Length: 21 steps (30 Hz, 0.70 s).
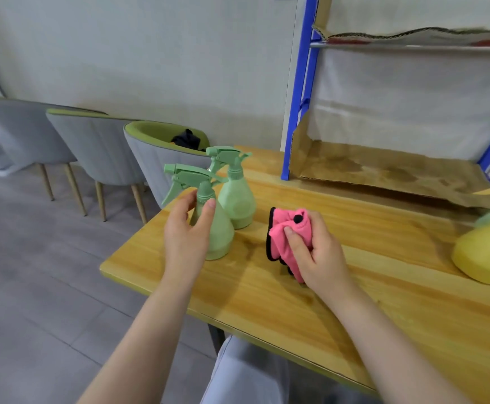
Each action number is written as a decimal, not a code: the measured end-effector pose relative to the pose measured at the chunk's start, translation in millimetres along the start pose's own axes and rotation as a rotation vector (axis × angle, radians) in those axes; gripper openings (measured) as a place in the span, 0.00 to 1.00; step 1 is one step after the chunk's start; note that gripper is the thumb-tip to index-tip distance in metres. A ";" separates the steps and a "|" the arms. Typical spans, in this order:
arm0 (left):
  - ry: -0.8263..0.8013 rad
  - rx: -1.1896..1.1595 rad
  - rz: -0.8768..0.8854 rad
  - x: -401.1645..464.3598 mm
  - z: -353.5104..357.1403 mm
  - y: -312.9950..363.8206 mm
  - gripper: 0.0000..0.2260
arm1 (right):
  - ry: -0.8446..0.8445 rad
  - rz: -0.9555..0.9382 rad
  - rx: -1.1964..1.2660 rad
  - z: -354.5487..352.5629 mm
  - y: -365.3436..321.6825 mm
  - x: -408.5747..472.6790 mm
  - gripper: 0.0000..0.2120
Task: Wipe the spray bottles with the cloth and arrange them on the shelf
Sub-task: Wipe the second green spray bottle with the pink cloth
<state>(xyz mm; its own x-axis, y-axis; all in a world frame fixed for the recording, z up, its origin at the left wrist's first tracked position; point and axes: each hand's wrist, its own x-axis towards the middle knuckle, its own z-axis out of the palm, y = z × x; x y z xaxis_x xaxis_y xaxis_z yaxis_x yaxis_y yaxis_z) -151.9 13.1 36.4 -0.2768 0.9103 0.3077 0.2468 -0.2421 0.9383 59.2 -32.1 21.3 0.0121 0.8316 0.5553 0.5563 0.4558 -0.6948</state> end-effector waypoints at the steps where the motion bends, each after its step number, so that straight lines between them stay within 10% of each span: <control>1: 0.001 0.000 -0.001 0.8 1.4 -0.1 0.22 | 0.006 0.032 0.045 0.9 -1.5 0.0 0.07; 21: -0.227 -0.121 0.105 -15.6 46.4 50.6 0.12 | 0.293 0.371 0.425 -61.6 -2.5 26.2 0.11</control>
<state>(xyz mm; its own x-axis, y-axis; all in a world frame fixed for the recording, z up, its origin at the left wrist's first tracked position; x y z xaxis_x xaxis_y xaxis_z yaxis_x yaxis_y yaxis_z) -92.0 2.2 71.8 -0.0367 0.9269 0.3734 0.1467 -0.3646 0.9195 109.4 -31.0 65.8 0.4012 0.8644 0.3031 0.0935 0.2906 -0.9523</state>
